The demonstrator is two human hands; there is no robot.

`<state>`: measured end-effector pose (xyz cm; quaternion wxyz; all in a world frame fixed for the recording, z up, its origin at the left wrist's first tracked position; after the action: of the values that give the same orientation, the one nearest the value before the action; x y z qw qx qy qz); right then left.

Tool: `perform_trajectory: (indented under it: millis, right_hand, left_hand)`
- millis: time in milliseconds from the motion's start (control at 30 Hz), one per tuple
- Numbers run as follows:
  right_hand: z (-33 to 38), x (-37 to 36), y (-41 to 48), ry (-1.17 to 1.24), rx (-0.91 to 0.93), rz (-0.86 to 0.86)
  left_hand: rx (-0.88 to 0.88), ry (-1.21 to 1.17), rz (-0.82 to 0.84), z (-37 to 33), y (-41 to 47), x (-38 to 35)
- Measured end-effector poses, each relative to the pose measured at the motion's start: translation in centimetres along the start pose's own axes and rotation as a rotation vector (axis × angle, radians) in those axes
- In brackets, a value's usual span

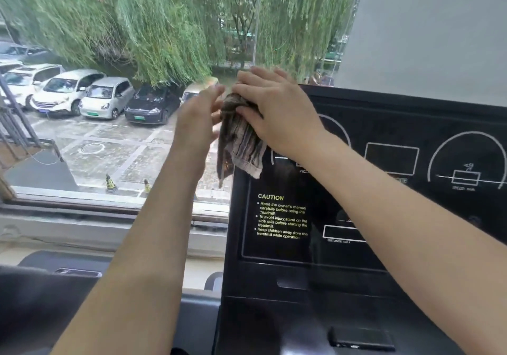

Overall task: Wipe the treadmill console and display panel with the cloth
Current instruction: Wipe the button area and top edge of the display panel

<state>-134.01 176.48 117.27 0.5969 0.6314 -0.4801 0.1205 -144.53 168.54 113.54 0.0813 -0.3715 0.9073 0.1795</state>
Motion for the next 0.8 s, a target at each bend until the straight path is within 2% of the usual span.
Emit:
perform_trajectory:
  millis: [100,233,367,533,600,667,733,800]
  right_hand:
    - [0.9,-2.5,-2.4,-0.061,-0.067,-0.124]
    - [2.9,-4.5,-6.5,-0.1,-0.026,-0.172]
    - [5.4,-6.3,-13.7,-0.09,0.092,0.05]
    - [8.6,-7.7,-22.8,-0.049,0.229,0.258]
    - [8.6,-7.6,-23.9,0.023,0.225,0.232]
    - [8.0,-7.1,-23.8,0.084,0.189,0.115]
    - [7.2,-6.3,-23.5,0.106,0.102,0.009]
    - [6.4,-6.0,-24.1,0.129,0.036,0.007]
  left_hand:
    - [-0.07,0.044,0.03,0.6,0.3,-3.5]
    - [-0.111,0.102,-0.022,5.3,-2.3,-2.4]
    - [-0.137,0.16,-0.012,11.2,-8.8,0.1]
    - [-0.214,0.43,-0.057,17.4,-17.6,3.3]
    - [-0.213,0.46,-0.031,18.1,-19.4,3.6]
    - [-0.232,0.517,-0.013,17.3,-19.7,3.1]
    - [-0.331,0.627,0.014,15.9,-19.2,2.3]
    - [-0.486,0.782,0.019,15.3,-19.1,1.9]
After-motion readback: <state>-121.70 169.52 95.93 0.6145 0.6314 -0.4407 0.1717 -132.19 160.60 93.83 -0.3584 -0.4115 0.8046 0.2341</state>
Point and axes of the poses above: each hand's wrist, its own y-axis towards the middle knuckle, its own x-axis out of the back of the hand, z = x × y, the point moved 1 cm from there along y, towards the middle knuckle, and after that the axes turned 9 degrees about -y, right-handed, at the moved point
